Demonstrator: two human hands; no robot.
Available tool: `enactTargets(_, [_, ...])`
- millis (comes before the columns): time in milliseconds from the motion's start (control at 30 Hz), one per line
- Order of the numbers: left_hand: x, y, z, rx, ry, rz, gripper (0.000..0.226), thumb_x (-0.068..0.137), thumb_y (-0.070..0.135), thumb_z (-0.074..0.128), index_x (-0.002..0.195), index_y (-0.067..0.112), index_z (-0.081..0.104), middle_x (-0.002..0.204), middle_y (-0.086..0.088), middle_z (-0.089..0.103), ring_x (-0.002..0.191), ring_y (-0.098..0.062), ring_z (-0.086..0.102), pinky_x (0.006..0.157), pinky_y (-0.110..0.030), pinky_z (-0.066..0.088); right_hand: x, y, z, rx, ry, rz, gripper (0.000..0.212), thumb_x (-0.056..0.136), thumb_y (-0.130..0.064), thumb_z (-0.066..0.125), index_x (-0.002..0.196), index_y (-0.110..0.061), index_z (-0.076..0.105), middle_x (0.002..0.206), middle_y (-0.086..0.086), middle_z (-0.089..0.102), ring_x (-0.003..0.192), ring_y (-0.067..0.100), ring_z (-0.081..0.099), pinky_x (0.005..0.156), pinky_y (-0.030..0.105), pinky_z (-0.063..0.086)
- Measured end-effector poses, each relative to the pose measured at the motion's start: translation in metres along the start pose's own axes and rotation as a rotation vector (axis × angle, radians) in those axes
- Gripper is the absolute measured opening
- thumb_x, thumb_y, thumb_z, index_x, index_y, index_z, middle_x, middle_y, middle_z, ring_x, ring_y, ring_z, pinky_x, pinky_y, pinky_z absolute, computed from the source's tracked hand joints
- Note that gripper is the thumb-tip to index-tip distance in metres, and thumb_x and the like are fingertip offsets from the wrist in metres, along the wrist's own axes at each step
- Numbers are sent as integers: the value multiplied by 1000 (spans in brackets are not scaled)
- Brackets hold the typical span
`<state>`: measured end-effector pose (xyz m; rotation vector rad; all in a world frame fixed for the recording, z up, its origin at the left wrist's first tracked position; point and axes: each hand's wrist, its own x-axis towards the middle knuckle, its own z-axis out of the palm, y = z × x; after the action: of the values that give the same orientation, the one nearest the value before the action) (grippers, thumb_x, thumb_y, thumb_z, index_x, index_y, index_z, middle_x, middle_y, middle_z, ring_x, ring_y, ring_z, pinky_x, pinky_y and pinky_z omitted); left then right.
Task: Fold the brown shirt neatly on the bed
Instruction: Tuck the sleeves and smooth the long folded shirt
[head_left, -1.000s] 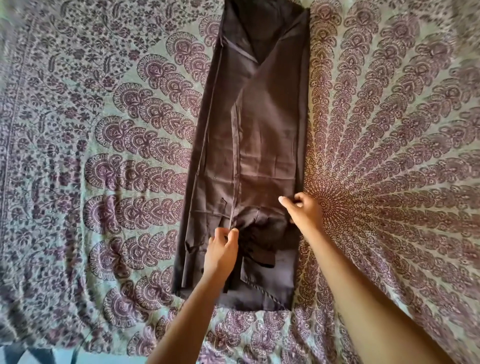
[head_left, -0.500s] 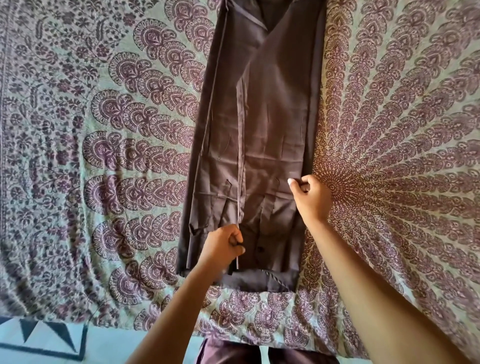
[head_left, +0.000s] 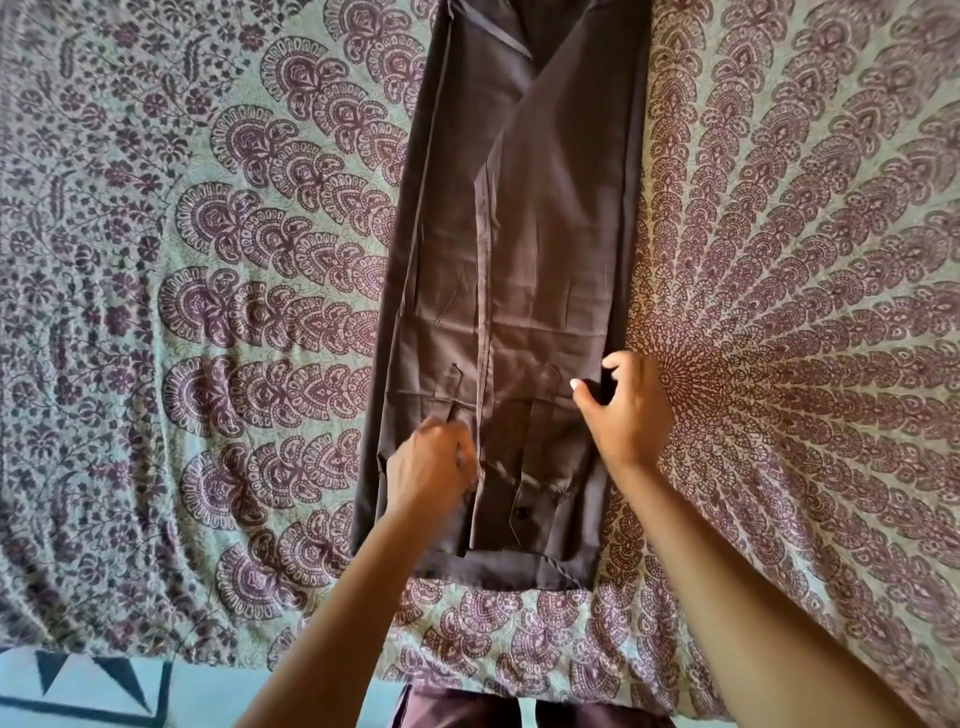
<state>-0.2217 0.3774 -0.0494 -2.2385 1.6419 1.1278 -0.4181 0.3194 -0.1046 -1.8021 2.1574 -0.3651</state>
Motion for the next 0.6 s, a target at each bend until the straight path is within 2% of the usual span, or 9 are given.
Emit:
enactTargets(67, [19,11,-11,-83,178,55,9,85,18,54,86,21,62,93,0,57,72,-23,60,59,-31,48,2,-3,1,-54,94,-119,36,73,-33,69,99,-11,56,96,11,58,83,29,55,68,34,39])
enactTargets(133, [46,22,-18,-145,277,155,14,87,16,52,93,20,63,98,-1,58,76,-25,60,60,-33,48,12,-9,4,-16,55,-228,36,77,-28,59,109,-12,55,111,11,57,98,28,53,82,38,41])
enactTargets(233, [87,32,-22,-81,327,369,27,84,12,56,109,19,62,117,-1,59,101,-26,58,82,-37,47,28,-13,10,-142,-130,-393,49,83,-29,47,129,-9,47,138,13,45,124,28,44,102,42,37])
enactTargets(300, [109,29,-19,95,280,478,41,83,17,59,123,21,57,136,-3,50,123,-26,48,100,-39,35,33,-8,15,-231,-258,-446,57,87,-34,36,137,-5,39,146,15,36,133,29,37,108,44,30])
enactTargets(367, [119,20,-16,214,220,517,48,85,25,54,133,23,49,147,-3,39,135,-24,36,109,-40,23,31,-2,17,-265,-335,-455,60,89,-37,29,140,-5,36,149,14,32,136,29,34,110,44,27])
enactTargets(433, [123,15,-16,239,246,555,47,83,32,49,129,24,53,145,-3,43,131,-24,41,108,-41,25,31,2,16,-272,-345,-460,58,90,-39,32,137,-6,41,146,14,37,133,29,38,108,45,32])
enactTargets(500, [127,19,-25,199,337,574,41,82,35,44,116,23,62,132,-1,55,116,-23,55,99,-36,29,39,-4,13,-247,-295,-455,52,90,-38,35,128,-7,50,139,13,47,124,30,48,102,44,39])
enactTargets(567, [140,36,-42,100,432,550,38,83,34,39,109,22,64,125,2,60,107,-21,59,94,-34,32,57,-16,13,-206,-217,-413,47,90,-33,35,125,-7,52,135,13,50,122,30,49,100,43,37])
enactTargets(600, [153,45,-50,56,474,539,37,85,32,39,110,21,64,125,1,60,109,-21,58,94,-34,34,70,-23,15,-193,-178,-384,48,90,-31,34,128,-6,50,137,13,48,125,30,47,103,43,35])
